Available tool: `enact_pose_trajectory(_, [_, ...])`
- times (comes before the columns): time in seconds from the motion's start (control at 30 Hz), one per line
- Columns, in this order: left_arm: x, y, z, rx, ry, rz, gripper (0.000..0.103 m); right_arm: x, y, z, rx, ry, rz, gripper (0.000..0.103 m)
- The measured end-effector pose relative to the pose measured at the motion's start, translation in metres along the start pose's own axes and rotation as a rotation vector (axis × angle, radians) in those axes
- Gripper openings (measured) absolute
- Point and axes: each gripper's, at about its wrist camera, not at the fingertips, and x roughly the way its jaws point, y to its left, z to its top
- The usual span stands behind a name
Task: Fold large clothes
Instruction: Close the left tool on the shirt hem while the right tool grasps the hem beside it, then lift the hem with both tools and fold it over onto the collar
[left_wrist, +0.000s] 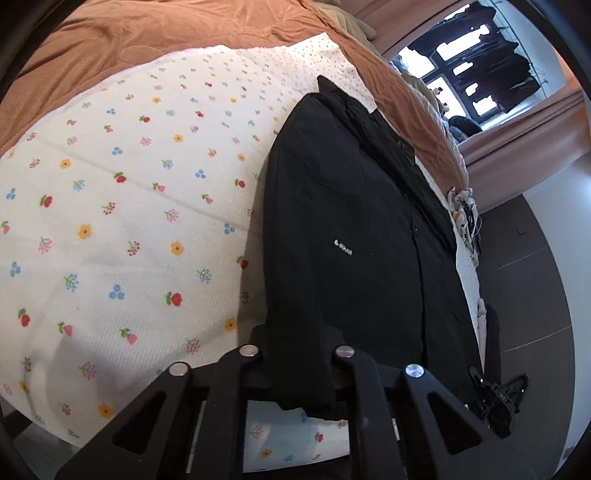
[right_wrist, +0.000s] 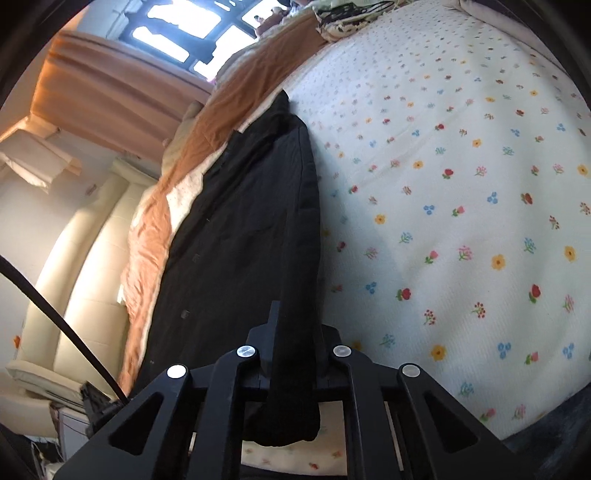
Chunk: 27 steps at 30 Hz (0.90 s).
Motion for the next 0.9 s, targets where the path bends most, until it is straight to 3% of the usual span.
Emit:
enact_pose_trajectory(0.17, [-0.036, -0.024, 0.001, 0.08, -0.081, -0.039, 0.008, -0.035, 0.034, -0.006, -0.071, -0.076, 0.034, 0.006])
enact_pose_trajectory(0.4, [-0.087, -0.036, -0.007, 0.099, -0.141, -0.091, 0.007, -0.08, 0.054, -0.029, -0.107, -0.105, 0.092, 0.006])
enact_pose_trajectory(0.9, [-0.197, -0.05, -0.073, 0.138, -0.251, -0.221, 0.006, -0.188, 0.056, -0.065, -0.183, -0.179, 0.141, 0.006])
